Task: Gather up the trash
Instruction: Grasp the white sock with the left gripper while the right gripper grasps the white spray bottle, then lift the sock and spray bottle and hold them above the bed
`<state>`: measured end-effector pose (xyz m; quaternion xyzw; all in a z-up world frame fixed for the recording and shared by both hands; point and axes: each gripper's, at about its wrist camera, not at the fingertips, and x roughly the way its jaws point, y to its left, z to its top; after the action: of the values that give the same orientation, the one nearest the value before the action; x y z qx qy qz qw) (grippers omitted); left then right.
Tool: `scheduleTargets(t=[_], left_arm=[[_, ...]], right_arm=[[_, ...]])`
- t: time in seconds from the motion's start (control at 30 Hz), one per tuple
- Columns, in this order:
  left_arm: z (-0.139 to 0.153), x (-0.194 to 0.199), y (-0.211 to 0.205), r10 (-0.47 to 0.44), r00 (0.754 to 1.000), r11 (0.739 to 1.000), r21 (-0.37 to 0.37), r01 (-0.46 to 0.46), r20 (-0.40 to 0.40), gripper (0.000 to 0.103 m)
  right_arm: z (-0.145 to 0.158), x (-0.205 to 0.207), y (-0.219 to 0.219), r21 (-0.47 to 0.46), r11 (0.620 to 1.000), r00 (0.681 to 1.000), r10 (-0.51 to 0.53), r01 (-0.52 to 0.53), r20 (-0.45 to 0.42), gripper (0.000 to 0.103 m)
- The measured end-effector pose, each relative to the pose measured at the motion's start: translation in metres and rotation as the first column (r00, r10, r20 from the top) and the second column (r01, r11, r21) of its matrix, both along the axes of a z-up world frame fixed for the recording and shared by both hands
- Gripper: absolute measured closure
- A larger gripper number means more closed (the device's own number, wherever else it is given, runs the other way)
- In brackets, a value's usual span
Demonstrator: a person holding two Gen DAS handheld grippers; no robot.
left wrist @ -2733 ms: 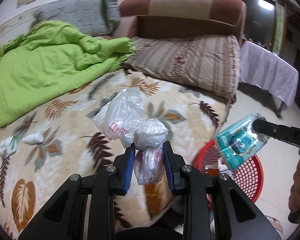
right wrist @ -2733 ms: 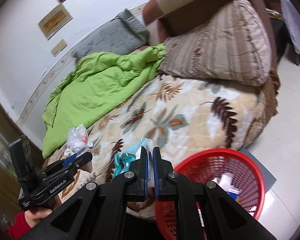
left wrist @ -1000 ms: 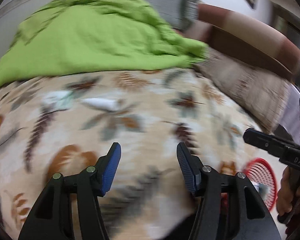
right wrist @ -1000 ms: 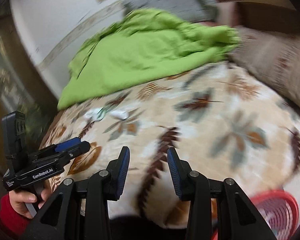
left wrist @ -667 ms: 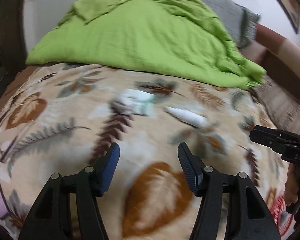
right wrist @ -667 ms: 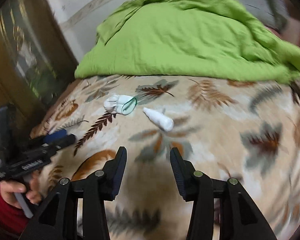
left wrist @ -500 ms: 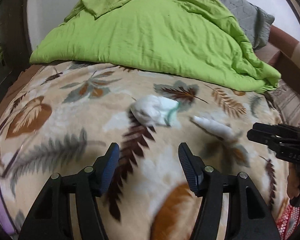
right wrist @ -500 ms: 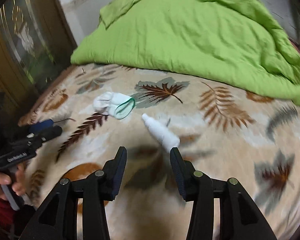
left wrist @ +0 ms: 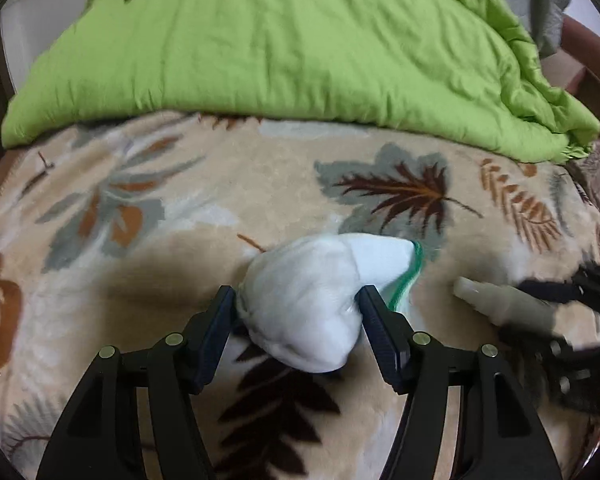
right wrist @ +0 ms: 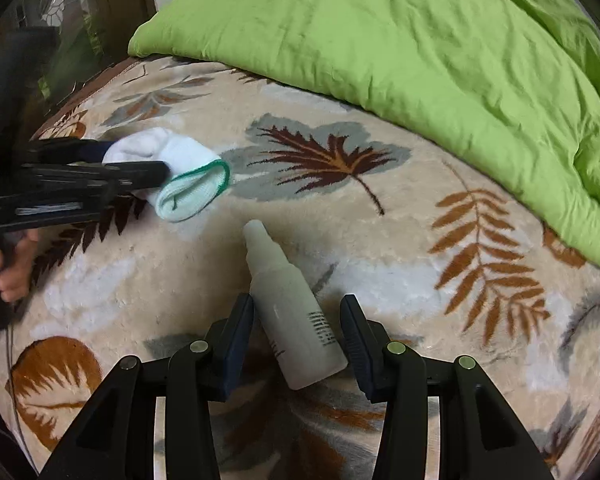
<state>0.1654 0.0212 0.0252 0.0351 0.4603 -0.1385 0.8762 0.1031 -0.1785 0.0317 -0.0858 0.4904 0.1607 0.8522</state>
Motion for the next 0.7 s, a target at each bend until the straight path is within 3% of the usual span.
scheduleTargets(t=[0.07,0.2,0.43,0.7], left_arm=[[-0.002,-0.001,-0.002,0.015,0.999,1.0,0.0,-0.015,0.03,0.041],[0.0,-0.006,-0.002,0.038,0.998,0.999,-0.029,-0.036,0.054,0.067],[0.013,-0.048,-0.001,0.031,0.998,0.995,-0.093,-0.027,0.049,0.073],[0.051,-0.144,-0.012,-0.017,0.994,0.993,-0.113,0.029,0.108,0.073]], right_arm=[[-0.003,-0.005,0.003,-0.026,1.0,1.0,0.004,-0.004,0.018,0.061],[-0.001,-0.019,0.002,0.0,0.999,0.999,-0.037,0.037,0.033,0.068],[0.003,-0.07,-0.005,0.11,0.982,0.988,-0.154,0.152,0.01,0.07],[0.027,-0.152,-0.007,0.183,0.956,0.968,-0.243,0.229,0.06,0.071]])
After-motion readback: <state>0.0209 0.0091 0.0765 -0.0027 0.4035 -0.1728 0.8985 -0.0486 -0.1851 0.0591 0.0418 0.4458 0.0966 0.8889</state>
